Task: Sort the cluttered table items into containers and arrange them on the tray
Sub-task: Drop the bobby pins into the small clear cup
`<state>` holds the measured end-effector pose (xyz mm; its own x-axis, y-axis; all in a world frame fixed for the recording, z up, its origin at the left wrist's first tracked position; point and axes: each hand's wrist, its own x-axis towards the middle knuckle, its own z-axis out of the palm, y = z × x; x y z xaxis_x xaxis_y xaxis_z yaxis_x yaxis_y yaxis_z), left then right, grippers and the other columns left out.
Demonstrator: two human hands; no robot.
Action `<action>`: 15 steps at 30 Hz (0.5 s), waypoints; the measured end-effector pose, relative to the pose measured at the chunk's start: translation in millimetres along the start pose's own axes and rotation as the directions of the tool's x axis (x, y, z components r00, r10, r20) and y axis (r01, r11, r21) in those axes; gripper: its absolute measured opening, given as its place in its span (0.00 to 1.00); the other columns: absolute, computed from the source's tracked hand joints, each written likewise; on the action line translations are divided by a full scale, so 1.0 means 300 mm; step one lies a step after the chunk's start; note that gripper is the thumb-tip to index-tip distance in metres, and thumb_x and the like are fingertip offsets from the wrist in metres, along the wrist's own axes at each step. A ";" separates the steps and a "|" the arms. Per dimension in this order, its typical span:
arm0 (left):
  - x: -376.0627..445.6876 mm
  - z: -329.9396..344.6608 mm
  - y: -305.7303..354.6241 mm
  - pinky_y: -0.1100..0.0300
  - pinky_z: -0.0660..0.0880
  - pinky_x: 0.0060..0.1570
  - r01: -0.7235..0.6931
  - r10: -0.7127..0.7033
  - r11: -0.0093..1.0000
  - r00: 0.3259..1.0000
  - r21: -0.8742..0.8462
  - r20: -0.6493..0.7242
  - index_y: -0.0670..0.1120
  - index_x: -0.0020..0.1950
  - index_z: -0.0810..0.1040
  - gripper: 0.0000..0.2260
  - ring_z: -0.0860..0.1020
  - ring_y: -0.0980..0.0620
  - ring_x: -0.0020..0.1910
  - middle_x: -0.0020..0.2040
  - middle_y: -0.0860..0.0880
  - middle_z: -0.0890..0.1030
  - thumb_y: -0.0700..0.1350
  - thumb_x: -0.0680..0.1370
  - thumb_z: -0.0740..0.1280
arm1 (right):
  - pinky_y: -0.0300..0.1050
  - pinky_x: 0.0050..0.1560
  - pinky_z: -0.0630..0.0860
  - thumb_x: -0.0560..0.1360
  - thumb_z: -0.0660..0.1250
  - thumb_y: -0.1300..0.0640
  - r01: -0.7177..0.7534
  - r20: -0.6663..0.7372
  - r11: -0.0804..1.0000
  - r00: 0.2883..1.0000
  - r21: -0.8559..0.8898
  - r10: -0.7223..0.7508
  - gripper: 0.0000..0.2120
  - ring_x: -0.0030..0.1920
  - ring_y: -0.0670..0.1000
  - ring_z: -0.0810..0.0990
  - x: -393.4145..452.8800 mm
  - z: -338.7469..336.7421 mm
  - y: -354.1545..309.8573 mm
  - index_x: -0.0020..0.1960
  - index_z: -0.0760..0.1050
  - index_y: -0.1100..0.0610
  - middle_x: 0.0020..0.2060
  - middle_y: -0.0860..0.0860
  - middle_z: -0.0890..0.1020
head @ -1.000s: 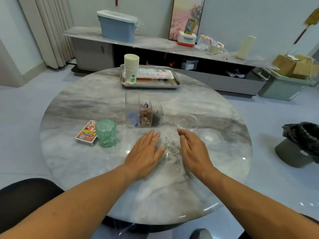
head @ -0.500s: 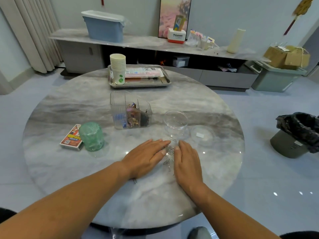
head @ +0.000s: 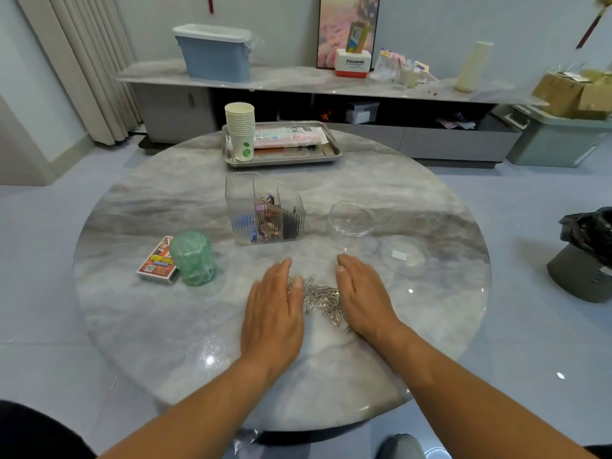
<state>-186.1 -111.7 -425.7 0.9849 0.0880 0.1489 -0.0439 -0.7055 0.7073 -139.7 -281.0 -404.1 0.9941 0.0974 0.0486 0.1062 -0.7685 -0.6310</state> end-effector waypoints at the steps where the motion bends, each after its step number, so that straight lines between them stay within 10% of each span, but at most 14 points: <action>1: 0.000 0.015 0.013 0.57 0.46 0.79 -0.019 0.018 0.999 0.999 0.037 0.040 0.57 0.82 0.53 0.28 0.52 0.63 0.79 0.81 0.58 0.58 0.63 0.83 0.41 | 0.49 0.79 0.55 0.86 0.51 0.54 0.037 0.050 0.999 0.998 -0.008 -0.036 0.21 0.77 0.48 0.64 -0.010 0.009 -0.008 0.76 0.69 0.55 0.75 0.49 0.71; 9: 0.031 0.039 0.084 0.73 0.53 0.69 -0.082 0.123 0.978 0.969 -0.190 0.214 0.71 0.78 0.50 0.24 0.60 0.70 0.73 0.78 0.63 0.63 0.66 0.81 0.45 | 0.39 0.59 0.76 0.83 0.56 0.55 0.047 -0.100 0.887 0.995 0.459 -0.001 0.17 0.57 0.38 0.81 -0.084 0.000 -0.037 0.58 0.83 0.44 0.53 0.40 0.85; 15: 0.090 -0.010 0.054 0.65 0.65 0.71 0.104 -0.095 0.710 0.994 -0.697 0.052 0.70 0.72 0.65 0.26 0.68 0.68 0.71 0.74 0.59 0.71 0.73 0.75 0.56 | 0.46 0.55 0.77 0.79 0.67 0.60 0.071 -0.373 0.988 0.928 0.140 -0.014 0.21 0.47 0.41 0.78 0.093 -0.061 -0.026 0.69 0.75 0.47 0.65 0.43 0.73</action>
<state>-160.6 -118.6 -408.3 0.9920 0.1176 0.0449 -0.0450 -0.0018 0.9990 -112.2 -283.8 -383.7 0.9296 -0.1351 0.3430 0.1721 -0.6637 -0.7279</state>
